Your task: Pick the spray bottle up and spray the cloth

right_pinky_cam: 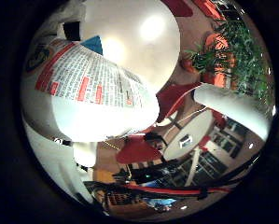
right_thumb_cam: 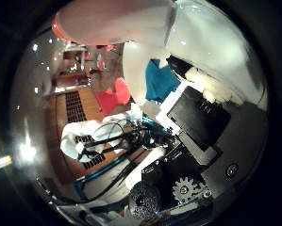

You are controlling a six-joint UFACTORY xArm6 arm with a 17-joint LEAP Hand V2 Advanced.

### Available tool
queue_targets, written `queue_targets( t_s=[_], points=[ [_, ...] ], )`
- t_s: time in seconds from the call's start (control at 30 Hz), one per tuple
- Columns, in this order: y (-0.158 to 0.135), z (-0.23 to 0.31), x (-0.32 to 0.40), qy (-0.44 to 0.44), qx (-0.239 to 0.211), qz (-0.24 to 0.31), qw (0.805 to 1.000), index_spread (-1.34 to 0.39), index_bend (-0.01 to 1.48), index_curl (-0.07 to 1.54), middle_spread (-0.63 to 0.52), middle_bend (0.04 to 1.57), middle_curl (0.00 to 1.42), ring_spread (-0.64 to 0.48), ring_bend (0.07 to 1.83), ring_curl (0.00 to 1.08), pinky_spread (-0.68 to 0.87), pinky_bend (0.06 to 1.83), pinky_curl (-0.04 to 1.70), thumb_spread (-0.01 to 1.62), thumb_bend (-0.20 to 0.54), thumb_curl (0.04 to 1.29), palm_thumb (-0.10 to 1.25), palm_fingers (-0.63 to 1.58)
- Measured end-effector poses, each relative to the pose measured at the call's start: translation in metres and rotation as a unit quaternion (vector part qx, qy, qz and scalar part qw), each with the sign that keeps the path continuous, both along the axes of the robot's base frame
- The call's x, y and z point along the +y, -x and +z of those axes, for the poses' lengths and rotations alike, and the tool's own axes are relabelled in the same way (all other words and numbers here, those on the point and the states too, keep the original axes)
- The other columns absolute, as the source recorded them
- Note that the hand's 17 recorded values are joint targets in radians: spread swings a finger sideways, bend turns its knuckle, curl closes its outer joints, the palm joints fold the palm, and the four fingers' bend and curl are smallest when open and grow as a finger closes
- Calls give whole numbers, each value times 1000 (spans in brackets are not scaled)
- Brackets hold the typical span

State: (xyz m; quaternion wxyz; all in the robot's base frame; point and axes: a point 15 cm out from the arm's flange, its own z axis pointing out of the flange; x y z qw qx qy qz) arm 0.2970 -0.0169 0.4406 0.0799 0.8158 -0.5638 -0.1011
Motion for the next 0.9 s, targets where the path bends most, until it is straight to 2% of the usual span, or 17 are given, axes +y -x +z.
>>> queue_targets(
  t_s=[0.17, 0.43, 0.67, 0.9],
  points=[
    [2, -5, 13, 62, 22, 28, 997, -205, 1143, 736, -90, 1373, 611, -156, 1475, 572, -185, 1139, 1022, 911, -16, 795, 1023, 1192],
    [4, -29, 38, 128, 88, 57, 986, -206, 1140, 741, -90, 1375, 609, -158, 1472, 574, -193, 1117, 1060, 921, -14, 798, 1018, 1190],
    [11, -70, 45, 160, 149, 51, 974, -210, 1125, 745, -90, 1378, 609, -158, 1474, 576, -200, 1103, 1086, 923, -14, 800, 1018, 1187],
    [10, -86, 50, 175, 166, 52, 969, -215, 1113, 755, -90, 1378, 608, -158, 1473, 576, -207, 1093, 1110, 936, -14, 805, 1007, 1188]
  ],
)
